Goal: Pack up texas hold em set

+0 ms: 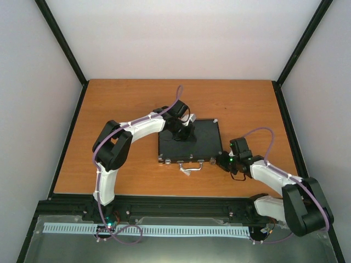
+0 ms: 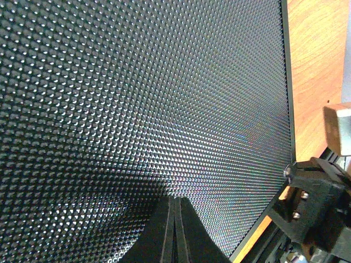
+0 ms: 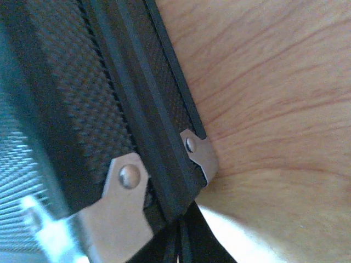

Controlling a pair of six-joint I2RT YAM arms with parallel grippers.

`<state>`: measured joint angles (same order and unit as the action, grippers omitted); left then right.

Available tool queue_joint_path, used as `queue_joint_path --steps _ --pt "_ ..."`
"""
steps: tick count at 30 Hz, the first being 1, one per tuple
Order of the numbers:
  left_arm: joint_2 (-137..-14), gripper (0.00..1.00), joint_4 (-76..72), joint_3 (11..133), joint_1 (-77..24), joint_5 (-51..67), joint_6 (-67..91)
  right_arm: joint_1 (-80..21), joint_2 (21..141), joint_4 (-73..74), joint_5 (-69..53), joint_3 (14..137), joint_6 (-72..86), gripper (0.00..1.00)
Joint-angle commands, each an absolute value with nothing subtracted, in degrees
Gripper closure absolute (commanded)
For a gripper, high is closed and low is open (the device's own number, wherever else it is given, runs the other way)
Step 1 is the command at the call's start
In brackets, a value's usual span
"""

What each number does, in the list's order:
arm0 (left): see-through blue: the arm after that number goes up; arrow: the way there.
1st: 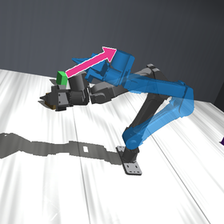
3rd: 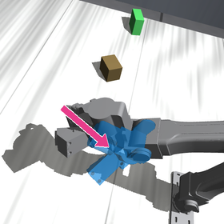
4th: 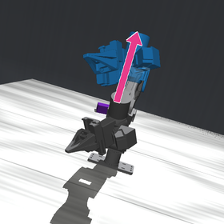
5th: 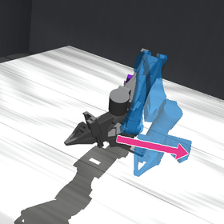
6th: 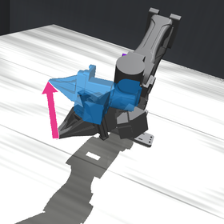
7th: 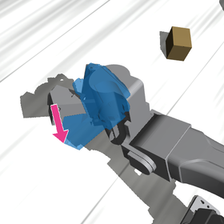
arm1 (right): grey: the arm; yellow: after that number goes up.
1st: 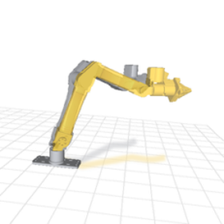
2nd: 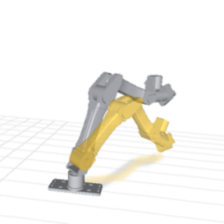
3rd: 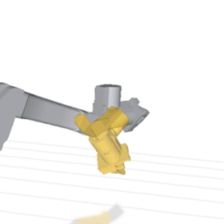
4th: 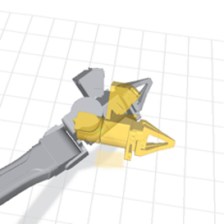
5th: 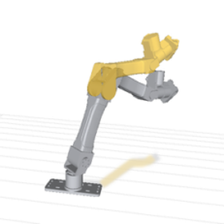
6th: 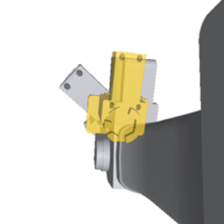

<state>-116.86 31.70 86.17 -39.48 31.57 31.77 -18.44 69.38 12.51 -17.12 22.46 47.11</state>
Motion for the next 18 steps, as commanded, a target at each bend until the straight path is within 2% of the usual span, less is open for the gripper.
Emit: queue_joint_path --steps 1,5,9,18 --pt "-118.1 0.99 35.4 84.8 -40.0 31.1 31.5 -18.5 63.1 15.3 -11.5 24.7 47.2 0.97" --pt "-118.5 0.99 35.3 85.2 -40.0 31.2 31.4 -18.5 56.3 18.8 -13.1 21.8 48.7 0.97" --pt "-119.0 0.99 36.3 85.3 -40.0 31.3 30.0 -18.5 52.6 14.6 -16.6 16.6 51.7 0.97" --pt "-120.4 0.99 36.6 84.8 -40.0 33.4 27.5 -18.5 58.8 9.6 -17.5 17.1 50.8 0.97"
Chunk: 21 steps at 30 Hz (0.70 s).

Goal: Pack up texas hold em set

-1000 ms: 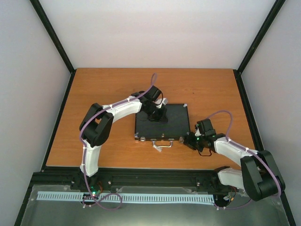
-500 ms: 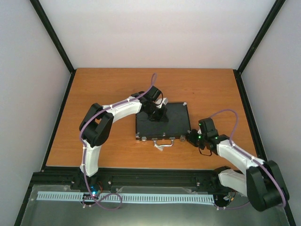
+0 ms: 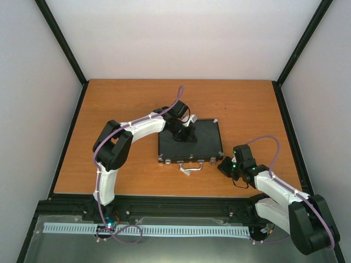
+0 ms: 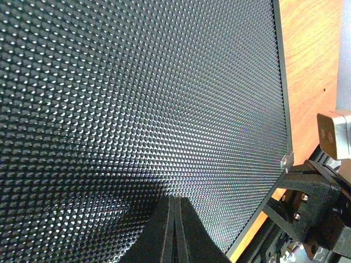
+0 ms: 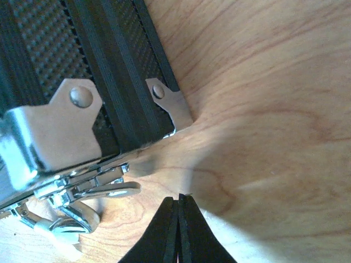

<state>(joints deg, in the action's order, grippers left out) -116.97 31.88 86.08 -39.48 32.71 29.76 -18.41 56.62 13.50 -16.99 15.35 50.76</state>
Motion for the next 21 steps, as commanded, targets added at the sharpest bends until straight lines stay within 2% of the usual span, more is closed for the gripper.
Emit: queue_joint_path --steps 1,21 --pt "-120.6 0.99 36.6 84.9 -40.0 33.5 27.4 -18.5 59.5 9.1 -17.6 17.5 50.6 0.97" --pt "-122.5 0.99 37.3 86.0 -39.9 33.7 27.0 -18.6 65.1 4.4 -20.7 18.7 50.1 0.97"
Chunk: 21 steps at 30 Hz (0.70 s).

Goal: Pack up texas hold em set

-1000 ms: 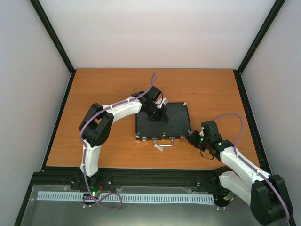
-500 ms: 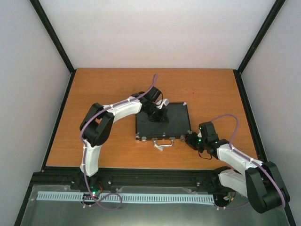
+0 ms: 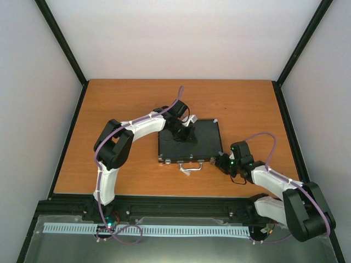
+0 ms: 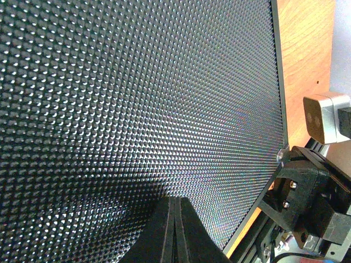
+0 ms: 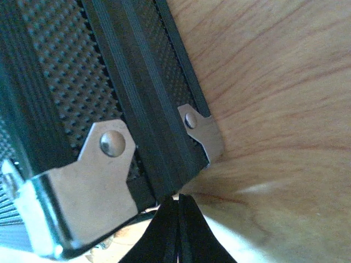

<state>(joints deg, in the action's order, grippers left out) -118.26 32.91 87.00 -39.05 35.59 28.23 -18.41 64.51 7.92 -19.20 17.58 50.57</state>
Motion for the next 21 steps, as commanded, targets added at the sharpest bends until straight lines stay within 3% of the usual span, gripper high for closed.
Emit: queue_joint_path --steps 1,10,21 --pt "-122.5 0.99 37.4 86.1 -40.0 33.7 27.0 -18.6 65.3 4.6 -20.9 19.0 50.0 0.97" --pt "-122.6 0.99 37.5 87.0 -40.0 33.2 27.4 -18.8 60.3 13.7 -20.2 20.5 48.2 0.97" --pt "-123.0 0.99 37.6 87.5 -40.0 33.0 27.8 -18.8 65.5 9.2 -21.8 21.0 47.2 0.97"
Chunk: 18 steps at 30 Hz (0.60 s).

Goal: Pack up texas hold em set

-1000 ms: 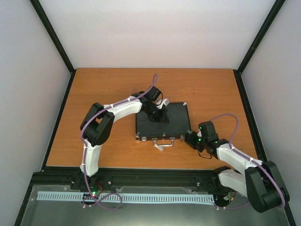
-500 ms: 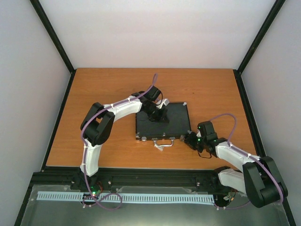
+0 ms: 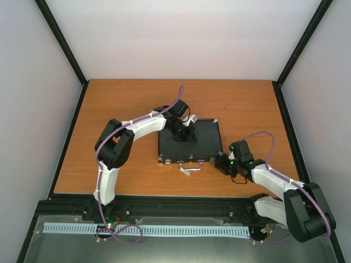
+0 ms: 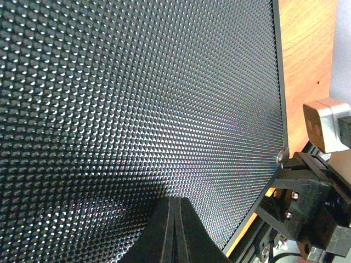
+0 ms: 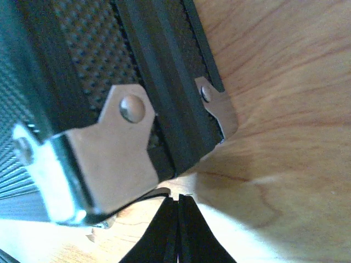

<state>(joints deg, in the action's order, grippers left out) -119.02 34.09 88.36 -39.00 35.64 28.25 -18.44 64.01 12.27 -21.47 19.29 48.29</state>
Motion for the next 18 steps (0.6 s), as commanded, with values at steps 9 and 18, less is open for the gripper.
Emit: queue_joint_path --steps 9,18 --pt "-122.8 0.99 37.2 86.6 -40.0 32.8 27.9 -18.8 69.4 4.5 -21.3 21.8 47.7 0.97" --pt "-123.1 0.99 37.1 86.6 -40.0 32.9 27.9 -18.8 72.1 2.6 -20.5 22.7 48.0 0.97"
